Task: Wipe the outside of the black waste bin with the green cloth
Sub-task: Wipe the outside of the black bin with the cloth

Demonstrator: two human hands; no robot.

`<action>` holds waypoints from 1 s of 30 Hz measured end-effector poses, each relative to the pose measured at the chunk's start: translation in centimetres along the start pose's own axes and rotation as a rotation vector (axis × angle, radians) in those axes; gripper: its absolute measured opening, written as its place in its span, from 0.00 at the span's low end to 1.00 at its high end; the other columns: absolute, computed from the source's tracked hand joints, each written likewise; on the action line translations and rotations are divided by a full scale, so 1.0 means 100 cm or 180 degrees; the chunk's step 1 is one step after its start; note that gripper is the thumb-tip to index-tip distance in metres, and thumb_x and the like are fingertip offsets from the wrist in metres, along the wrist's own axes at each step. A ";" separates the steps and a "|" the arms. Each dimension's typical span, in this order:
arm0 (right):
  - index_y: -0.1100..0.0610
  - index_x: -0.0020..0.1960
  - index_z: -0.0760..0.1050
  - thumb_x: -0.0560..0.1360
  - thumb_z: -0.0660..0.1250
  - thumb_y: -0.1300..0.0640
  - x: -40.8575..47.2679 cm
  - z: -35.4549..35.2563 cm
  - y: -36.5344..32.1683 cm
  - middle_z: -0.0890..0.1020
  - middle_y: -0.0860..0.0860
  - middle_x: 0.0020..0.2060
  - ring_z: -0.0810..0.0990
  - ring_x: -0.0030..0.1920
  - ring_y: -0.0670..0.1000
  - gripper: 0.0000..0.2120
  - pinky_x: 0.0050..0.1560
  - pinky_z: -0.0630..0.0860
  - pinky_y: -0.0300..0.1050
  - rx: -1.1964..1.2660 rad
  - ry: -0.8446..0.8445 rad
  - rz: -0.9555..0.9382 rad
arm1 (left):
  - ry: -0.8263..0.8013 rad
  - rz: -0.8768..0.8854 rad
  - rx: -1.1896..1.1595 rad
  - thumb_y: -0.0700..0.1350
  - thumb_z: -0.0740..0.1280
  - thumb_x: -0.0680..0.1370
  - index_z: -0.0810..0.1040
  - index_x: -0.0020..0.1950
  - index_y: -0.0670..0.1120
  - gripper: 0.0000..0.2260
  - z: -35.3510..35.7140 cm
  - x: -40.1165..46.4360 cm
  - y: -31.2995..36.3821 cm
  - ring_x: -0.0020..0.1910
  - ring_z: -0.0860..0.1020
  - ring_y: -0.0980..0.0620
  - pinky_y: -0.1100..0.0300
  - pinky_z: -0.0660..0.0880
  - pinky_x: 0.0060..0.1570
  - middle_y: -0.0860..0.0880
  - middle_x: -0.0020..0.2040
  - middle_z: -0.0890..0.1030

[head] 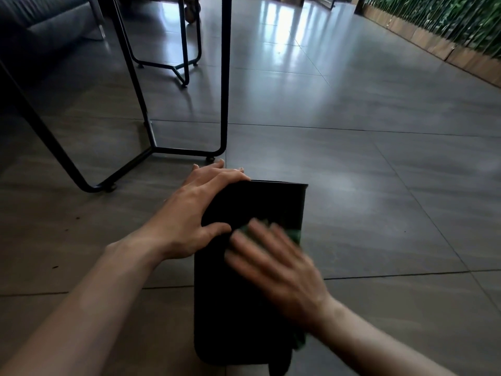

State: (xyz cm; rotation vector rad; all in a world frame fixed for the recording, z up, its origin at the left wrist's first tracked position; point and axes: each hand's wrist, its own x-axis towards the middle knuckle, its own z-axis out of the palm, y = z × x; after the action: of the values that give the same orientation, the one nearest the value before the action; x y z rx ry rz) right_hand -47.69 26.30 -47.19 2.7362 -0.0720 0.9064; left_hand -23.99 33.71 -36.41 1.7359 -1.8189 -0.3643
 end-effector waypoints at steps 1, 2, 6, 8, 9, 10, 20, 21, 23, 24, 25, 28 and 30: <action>0.53 0.82 0.63 0.88 0.57 0.56 0.025 -0.004 0.012 0.64 0.55 0.82 0.60 0.82 0.62 0.23 0.81 0.60 0.63 0.0118 0.0173 0.0504 | 0.0009 0.0031 -0.0004 0.40 0.76 0.70 0.65 0.73 0.61 0.37 0.000 0.001 0.000 0.79 0.52 0.60 0.51 0.49 0.79 0.60 0.75 0.65; 0.54 0.82 0.63 0.87 0.58 0.57 0.040 -0.009 0.022 0.64 0.55 0.81 0.59 0.83 0.62 0.23 0.80 0.61 0.64 0.0233 0.0301 0.0906 | 0.0014 0.0049 -0.0003 0.40 0.76 0.70 0.65 0.73 0.60 0.37 0.000 0.001 0.000 0.79 0.53 0.60 0.52 0.50 0.79 0.60 0.75 0.65; 0.54 0.81 0.65 0.87 0.59 0.57 0.048 0.002 0.008 0.65 0.55 0.81 0.59 0.82 0.64 0.22 0.80 0.60 0.67 0.0248 0.0495 0.1173 | 0.0054 0.0075 0.0007 0.38 0.75 0.69 0.65 0.73 0.62 0.38 0.002 0.000 -0.004 0.79 0.53 0.60 0.64 0.48 0.76 0.61 0.75 0.66; 0.54 0.81 0.65 0.87 0.59 0.57 0.021 0.016 -0.024 0.64 0.55 0.82 0.60 0.82 0.64 0.23 0.81 0.59 0.65 0.0169 0.0240 0.0645 | 0.0047 0.0071 0.0055 0.39 0.75 0.69 0.65 0.72 0.63 0.37 0.002 0.000 -0.005 0.79 0.53 0.61 0.67 0.47 0.74 0.62 0.75 0.65; 0.53 0.81 0.66 0.87 0.59 0.57 0.006 0.022 -0.041 0.64 0.54 0.82 0.60 0.82 0.63 0.23 0.81 0.60 0.64 0.0079 0.0030 0.0228 | 0.0026 0.0043 0.0068 0.41 0.77 0.69 0.65 0.71 0.64 0.38 0.001 0.000 -0.004 0.79 0.52 0.61 0.64 0.47 0.75 0.63 0.75 0.65; 0.52 0.81 0.66 0.87 0.60 0.57 -0.009 0.025 -0.054 0.65 0.54 0.81 0.61 0.82 0.62 0.22 0.81 0.60 0.63 -0.0073 -0.0150 -0.0190 | -0.0003 0.0017 0.0062 0.42 0.78 0.68 0.65 0.71 0.65 0.38 0.001 0.000 -0.003 0.79 0.52 0.62 0.61 0.48 0.75 0.64 0.75 0.64; 0.54 0.82 0.63 0.87 0.61 0.56 0.057 -0.007 0.028 0.64 0.56 0.82 0.58 0.83 0.63 0.24 0.80 0.59 0.67 0.0201 0.0450 0.1105 | 0.0002 0.0058 -0.0061 0.38 0.75 0.68 0.66 0.73 0.59 0.38 0.000 0.002 -0.001 0.79 0.53 0.60 0.51 0.50 0.79 0.61 0.76 0.65; 0.54 0.82 0.63 0.87 0.60 0.56 0.056 -0.004 0.024 0.64 0.56 0.81 0.58 0.83 0.64 0.23 0.80 0.59 0.68 0.0214 0.0473 0.1172 | 0.0003 0.0060 -0.0061 0.38 0.75 0.68 0.66 0.73 0.59 0.38 0.000 0.002 -0.001 0.79 0.53 0.60 0.52 0.51 0.78 0.61 0.76 0.65; 0.54 0.82 0.64 0.87 0.59 0.57 0.039 0.005 0.003 0.64 0.55 0.81 0.59 0.82 0.65 0.23 0.80 0.58 0.68 0.0205 0.0374 0.0943 | 0.0009 0.0063 -0.0041 0.37 0.74 0.69 0.66 0.72 0.61 0.37 -0.001 0.002 -0.003 0.79 0.53 0.60 0.54 0.51 0.78 0.62 0.75 0.65; 0.53 0.82 0.64 0.87 0.58 0.57 0.023 0.010 -0.012 0.64 0.55 0.82 0.60 0.82 0.64 0.23 0.81 0.58 0.66 0.0187 0.0199 0.0640 | 0.0001 0.0041 -0.0029 0.38 0.74 0.69 0.66 0.72 0.62 0.37 -0.001 0.001 -0.003 0.79 0.52 0.61 0.54 0.52 0.77 0.63 0.75 0.65; 0.53 0.81 0.65 0.87 0.58 0.56 0.005 0.013 -0.027 0.64 0.54 0.82 0.61 0.82 0.64 0.23 0.81 0.59 0.65 0.0110 -0.0026 0.0249 | -0.0015 0.0014 -0.0025 0.40 0.76 0.69 0.66 0.71 0.62 0.37 -0.001 0.000 -0.003 0.79 0.52 0.61 0.54 0.51 0.77 0.64 0.75 0.64; 0.50 0.81 0.66 0.86 0.63 0.55 -0.031 0.010 -0.047 0.64 0.52 0.82 0.63 0.81 0.60 0.24 0.81 0.62 0.59 -0.0313 -0.0398 -0.0729 | -0.0056 0.0007 -0.0047 0.42 0.78 0.68 0.66 0.71 0.63 0.37 -0.001 -0.001 -0.001 0.79 0.51 0.62 0.50 0.50 0.78 0.65 0.76 0.63; 0.50 0.82 0.64 0.86 0.62 0.56 -0.022 0.002 -0.031 0.64 0.53 0.82 0.62 0.82 0.61 0.24 0.80 0.64 0.58 -0.0166 -0.0429 -0.0613 | -0.0053 0.0021 -0.0046 0.42 0.77 0.69 0.66 0.72 0.62 0.37 -0.001 0.000 0.000 0.79 0.50 0.62 0.48 0.50 0.79 0.64 0.76 0.64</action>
State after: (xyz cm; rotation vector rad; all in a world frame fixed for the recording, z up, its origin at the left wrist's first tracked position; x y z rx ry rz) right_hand -48.90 29.14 -49.37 2.6954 0.1387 0.6589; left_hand -23.94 33.73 -36.36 1.7213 -1.8289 -0.3893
